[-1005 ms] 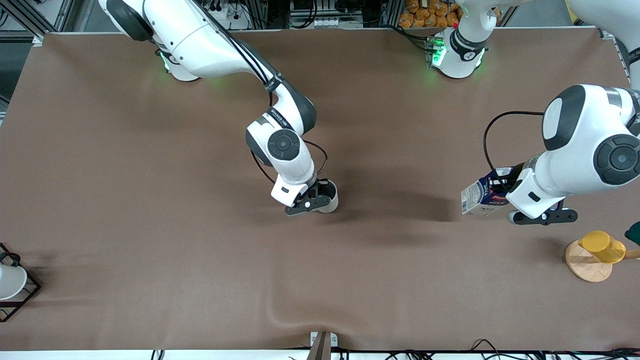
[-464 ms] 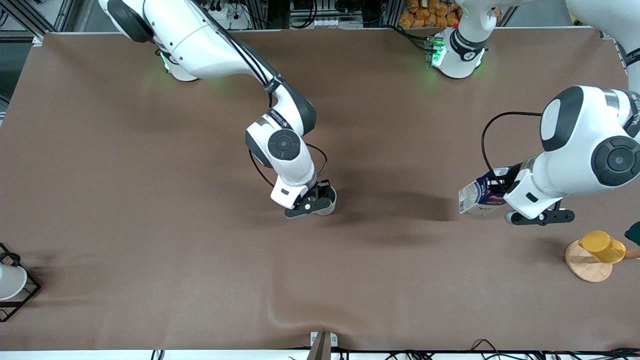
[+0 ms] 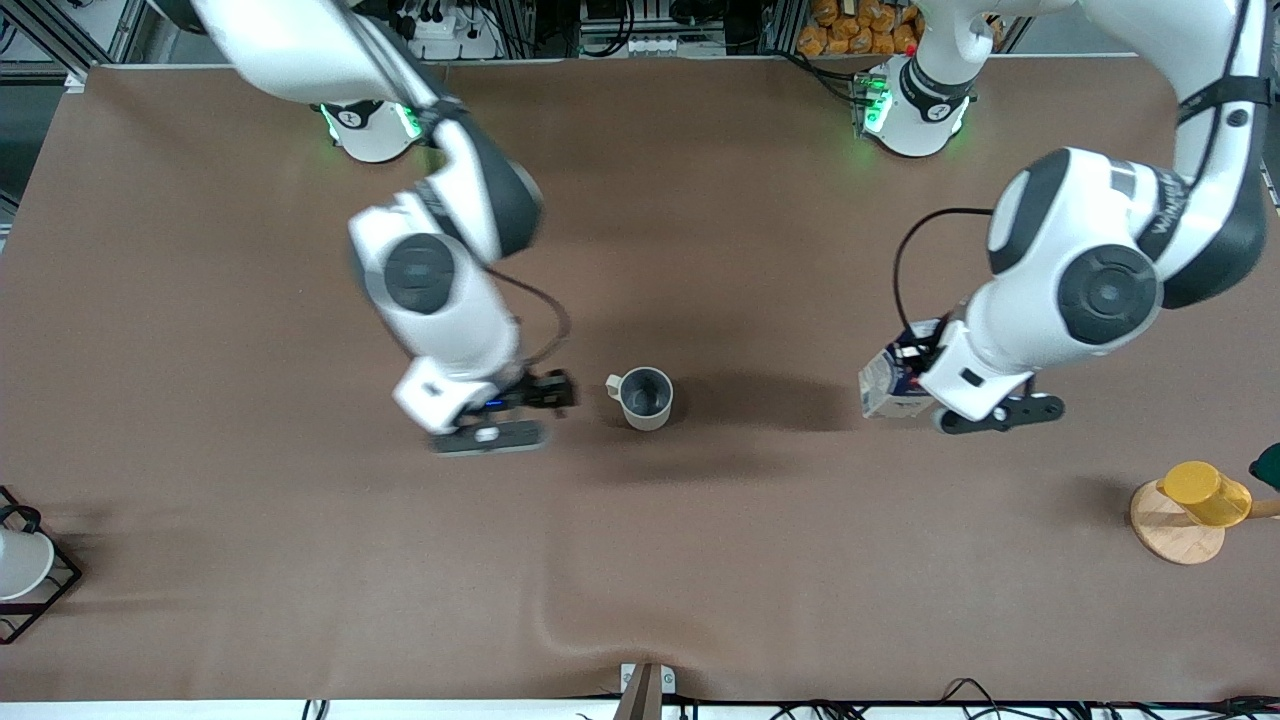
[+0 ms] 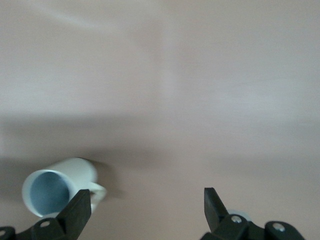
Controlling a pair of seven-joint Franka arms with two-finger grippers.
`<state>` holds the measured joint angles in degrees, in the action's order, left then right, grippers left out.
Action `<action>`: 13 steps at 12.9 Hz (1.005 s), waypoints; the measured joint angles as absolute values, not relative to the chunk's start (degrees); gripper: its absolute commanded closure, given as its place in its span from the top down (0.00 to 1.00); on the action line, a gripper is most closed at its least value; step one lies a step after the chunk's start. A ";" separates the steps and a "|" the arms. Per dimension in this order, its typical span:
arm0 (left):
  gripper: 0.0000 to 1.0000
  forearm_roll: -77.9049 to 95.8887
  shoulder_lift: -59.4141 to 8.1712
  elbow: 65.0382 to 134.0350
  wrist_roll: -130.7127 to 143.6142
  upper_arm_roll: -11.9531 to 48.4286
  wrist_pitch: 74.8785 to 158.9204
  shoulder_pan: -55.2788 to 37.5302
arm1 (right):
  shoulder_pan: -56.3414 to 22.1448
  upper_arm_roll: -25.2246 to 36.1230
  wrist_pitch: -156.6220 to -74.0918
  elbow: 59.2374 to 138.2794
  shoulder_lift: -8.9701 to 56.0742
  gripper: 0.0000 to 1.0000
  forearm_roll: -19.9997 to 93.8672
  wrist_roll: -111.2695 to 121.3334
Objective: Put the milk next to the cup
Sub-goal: 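Release the mug with the right gripper while the left gripper carries the carton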
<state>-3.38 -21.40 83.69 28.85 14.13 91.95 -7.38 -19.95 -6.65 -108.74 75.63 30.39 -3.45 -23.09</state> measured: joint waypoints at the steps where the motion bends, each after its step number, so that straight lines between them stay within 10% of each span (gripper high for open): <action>1: 0.39 -2.79 -21.37 83.39 30.61 14.14 91.46 -9.04 | -16.37 -6.42 -105.14 75.98 29.04 1.00 -3.47 -18.44; 7: 0.39 2.06 -21.47 83.02 43.26 14.71 91.41 -20.51 | 6.03 -6.14 -97.23 82.40 20.39 1.00 -3.05 7.99; 13: 0.39 2.38 -25.47 82.62 50.95 14.78 98.40 -28.99 | 8.00 -6.17 -94.21 91.42 3.24 1.00 -3.02 3.11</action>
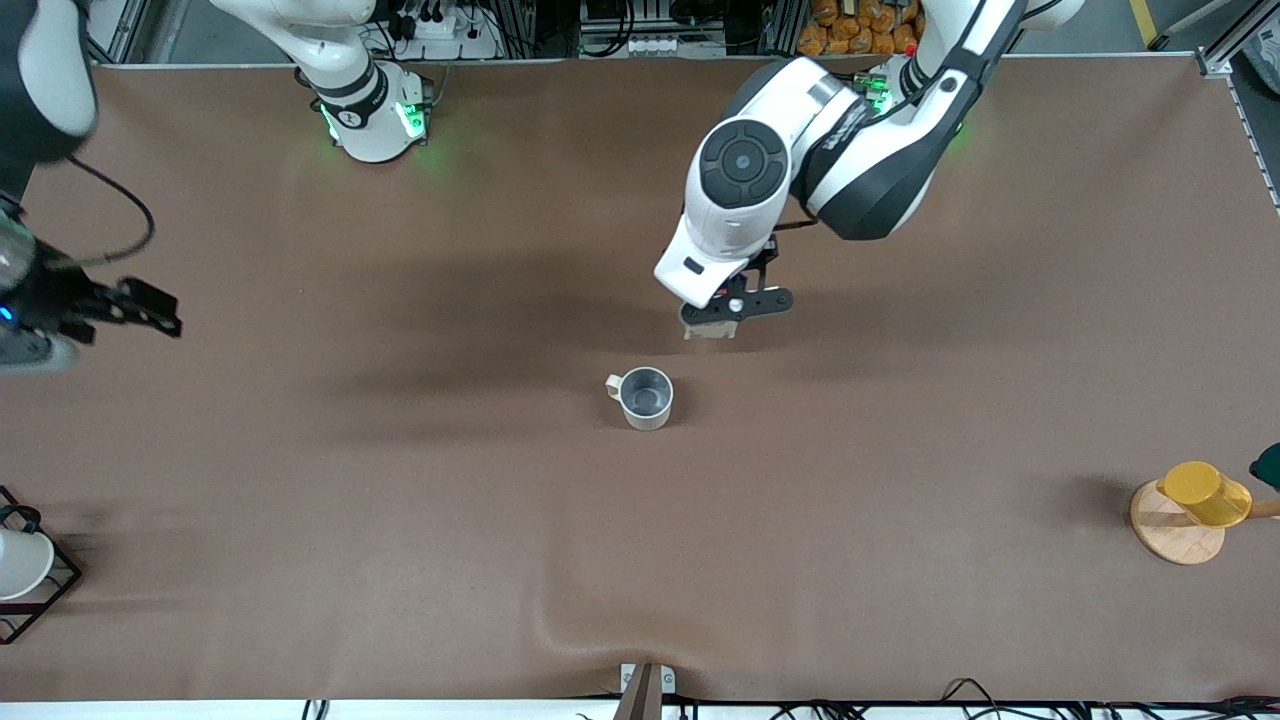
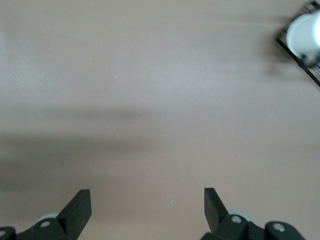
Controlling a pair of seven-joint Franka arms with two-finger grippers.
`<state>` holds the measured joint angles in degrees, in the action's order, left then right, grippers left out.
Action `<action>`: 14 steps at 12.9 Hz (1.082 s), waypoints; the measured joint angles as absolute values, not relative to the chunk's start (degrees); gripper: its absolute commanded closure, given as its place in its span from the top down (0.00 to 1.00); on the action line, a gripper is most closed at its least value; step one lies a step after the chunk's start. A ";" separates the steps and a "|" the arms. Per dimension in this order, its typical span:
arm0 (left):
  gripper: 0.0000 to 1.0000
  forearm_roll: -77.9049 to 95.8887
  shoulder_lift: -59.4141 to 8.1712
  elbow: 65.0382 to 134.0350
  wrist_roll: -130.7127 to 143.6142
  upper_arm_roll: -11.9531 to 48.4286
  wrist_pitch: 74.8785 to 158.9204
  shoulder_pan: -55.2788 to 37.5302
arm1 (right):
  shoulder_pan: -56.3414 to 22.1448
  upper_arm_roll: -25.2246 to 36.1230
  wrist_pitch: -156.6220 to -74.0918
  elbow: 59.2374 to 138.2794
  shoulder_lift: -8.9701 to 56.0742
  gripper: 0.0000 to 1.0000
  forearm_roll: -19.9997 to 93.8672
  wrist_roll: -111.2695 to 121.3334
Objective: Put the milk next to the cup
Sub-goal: 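Release the mug with the right gripper while the left gripper carries the carton, then lower the carton beside the mug and open the left gripper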
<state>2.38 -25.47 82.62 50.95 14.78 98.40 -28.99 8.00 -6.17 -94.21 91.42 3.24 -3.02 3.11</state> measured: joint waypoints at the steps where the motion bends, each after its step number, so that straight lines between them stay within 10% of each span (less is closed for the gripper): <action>1: 0.39 2.43 -27.08 81.80 51.57 14.75 100.02 -29.54 | 8.04 -6.18 -92.84 91.63 1.41 1.00 -3.02 1.36; 14: 0.45 2.45 -38.13 75.96 48.81 12.95 106.57 -34.34 | 7.24 -4.45 -83.43 89.83 -1.97 1.00 -3.01 4.11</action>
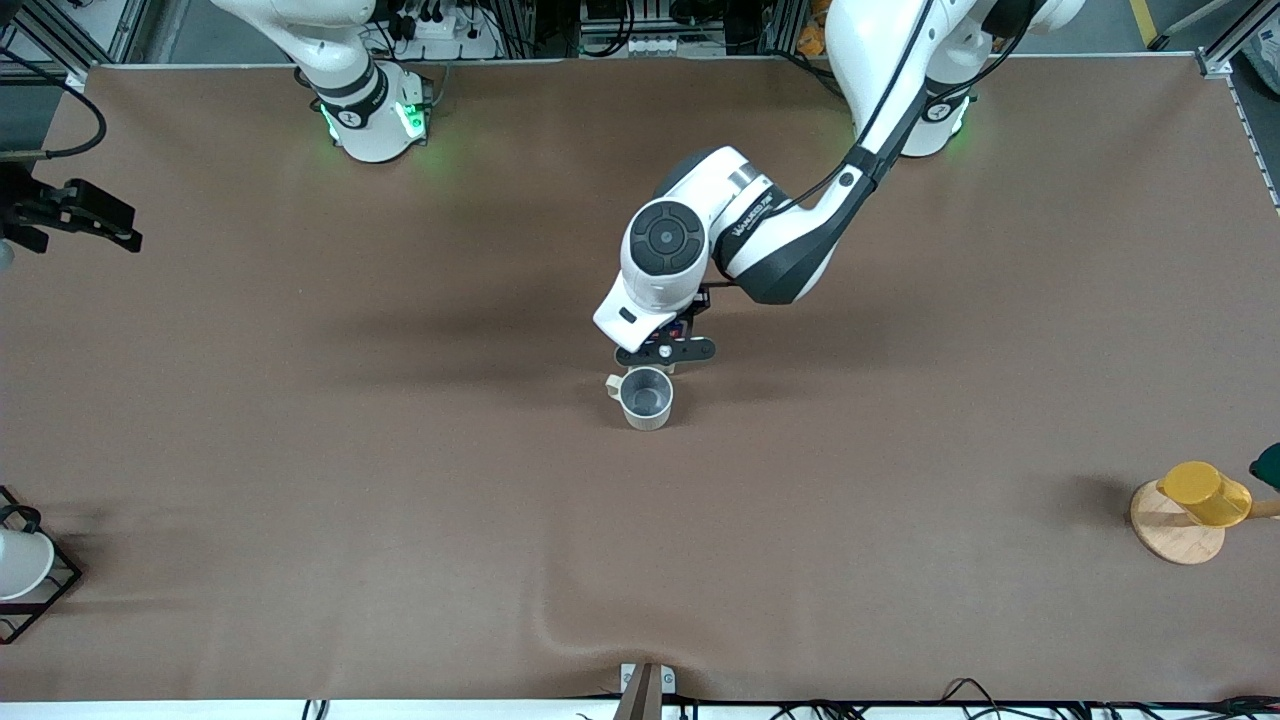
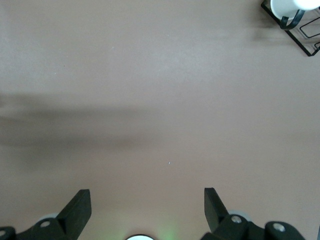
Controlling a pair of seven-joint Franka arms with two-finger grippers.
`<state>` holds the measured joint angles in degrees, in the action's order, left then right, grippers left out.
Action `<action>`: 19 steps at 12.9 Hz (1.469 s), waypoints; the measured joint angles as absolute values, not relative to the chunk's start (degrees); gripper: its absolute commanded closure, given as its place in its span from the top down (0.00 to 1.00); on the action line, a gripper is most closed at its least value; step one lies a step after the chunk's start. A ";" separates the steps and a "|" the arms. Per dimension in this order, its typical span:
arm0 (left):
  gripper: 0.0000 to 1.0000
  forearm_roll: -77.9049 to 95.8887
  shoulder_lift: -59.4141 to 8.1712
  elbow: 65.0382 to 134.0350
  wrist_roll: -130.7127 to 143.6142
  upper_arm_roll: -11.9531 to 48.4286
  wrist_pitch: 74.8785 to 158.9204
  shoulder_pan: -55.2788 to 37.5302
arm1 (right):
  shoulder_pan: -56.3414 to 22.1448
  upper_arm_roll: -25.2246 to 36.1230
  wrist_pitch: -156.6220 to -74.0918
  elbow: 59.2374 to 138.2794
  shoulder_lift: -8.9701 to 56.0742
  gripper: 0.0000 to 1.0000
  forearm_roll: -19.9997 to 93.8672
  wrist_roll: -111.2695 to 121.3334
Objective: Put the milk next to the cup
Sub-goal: 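Lower the carton beside the mug and open the left gripper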
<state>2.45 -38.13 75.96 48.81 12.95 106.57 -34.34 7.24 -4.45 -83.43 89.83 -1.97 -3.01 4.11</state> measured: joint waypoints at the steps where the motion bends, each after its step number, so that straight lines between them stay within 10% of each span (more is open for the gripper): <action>1: 0.45 2.45 -38.33 75.88 48.81 12.91 107.16 -34.34 | 5.60 -2.40 -83.21 89.82 -2.06 1.00 -2.88 4.13; 7: 0.52 2.33 -39.49 75.74 48.70 12.85 107.63 -34.36 | 3.96 -0.10 -83.31 89.80 -2.33 1.00 -0.94 4.32; 19: 1.00 1.71 -38.17 73.55 48.64 12.50 107.86 -34.06 | 2.78 0.40 -85.32 89.83 -2.41 1.00 -0.93 4.28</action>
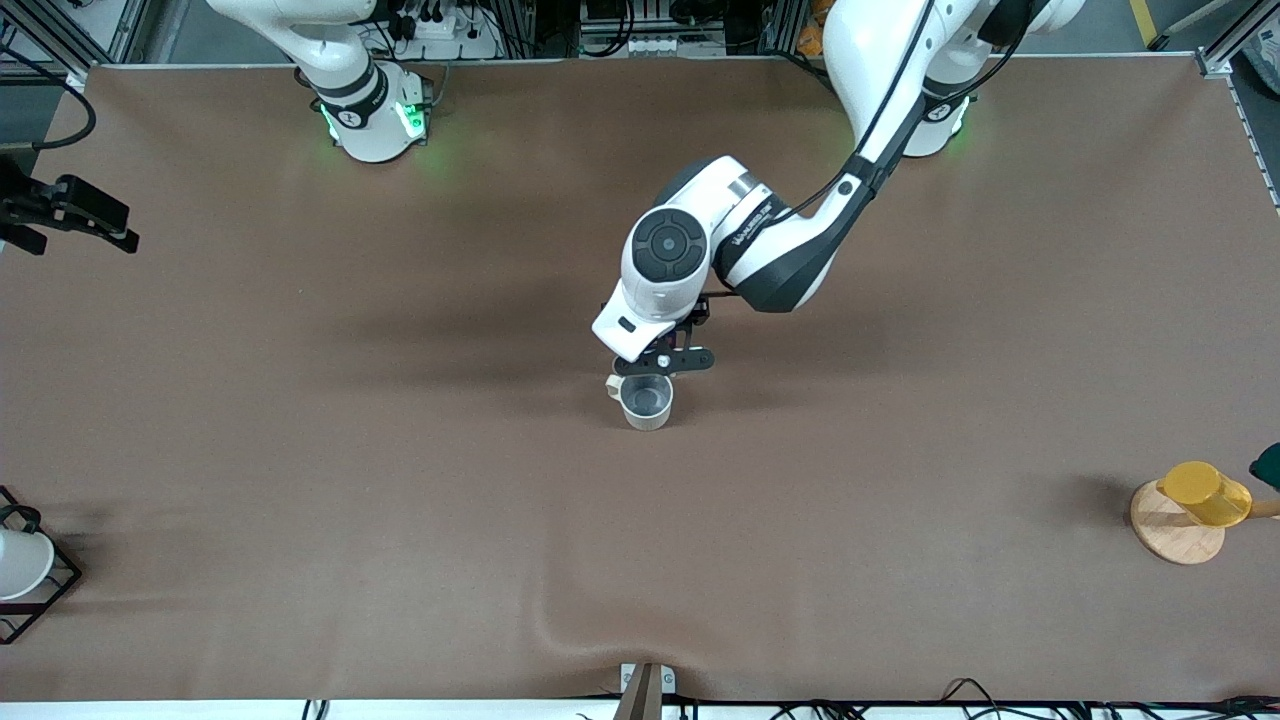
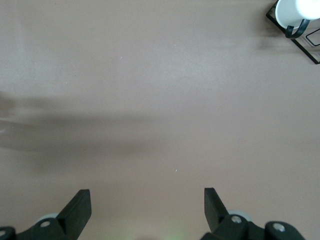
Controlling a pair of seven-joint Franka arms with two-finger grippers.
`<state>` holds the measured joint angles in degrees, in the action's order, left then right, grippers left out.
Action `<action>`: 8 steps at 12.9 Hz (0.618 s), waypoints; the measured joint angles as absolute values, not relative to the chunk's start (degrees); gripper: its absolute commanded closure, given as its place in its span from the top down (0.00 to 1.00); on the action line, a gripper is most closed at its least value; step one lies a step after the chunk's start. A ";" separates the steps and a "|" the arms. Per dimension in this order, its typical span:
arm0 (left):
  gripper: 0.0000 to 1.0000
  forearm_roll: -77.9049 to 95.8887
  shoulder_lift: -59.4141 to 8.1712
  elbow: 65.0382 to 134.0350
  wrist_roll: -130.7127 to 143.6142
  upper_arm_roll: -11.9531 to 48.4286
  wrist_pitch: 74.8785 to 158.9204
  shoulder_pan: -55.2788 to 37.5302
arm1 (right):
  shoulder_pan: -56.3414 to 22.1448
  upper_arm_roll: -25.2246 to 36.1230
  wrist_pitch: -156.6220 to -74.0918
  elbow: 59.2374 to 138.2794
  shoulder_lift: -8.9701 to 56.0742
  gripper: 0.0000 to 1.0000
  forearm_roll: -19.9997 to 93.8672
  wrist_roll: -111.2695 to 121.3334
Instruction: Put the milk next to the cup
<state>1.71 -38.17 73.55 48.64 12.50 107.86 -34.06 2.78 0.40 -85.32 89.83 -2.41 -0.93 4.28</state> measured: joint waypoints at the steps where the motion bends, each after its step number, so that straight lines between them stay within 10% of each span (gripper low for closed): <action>1: 1.00 1.56 -36.71 73.15 48.64 12.44 107.44 -33.63 | 2.79 0.49 -85.49 89.84 -2.41 1.00 -0.92 4.25; 8: 1.00 -1.16 -19.66 72.85 47.79 11.99 90.25 -20.85 | 2.69 0.48 -85.97 89.61 -2.44 1.00 -0.83 -1.59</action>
<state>-1.16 -19.66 72.85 47.79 11.99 90.25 -20.85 2.69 0.48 -85.97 89.61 -2.44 -0.83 -1.59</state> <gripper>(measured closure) 0.000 0.000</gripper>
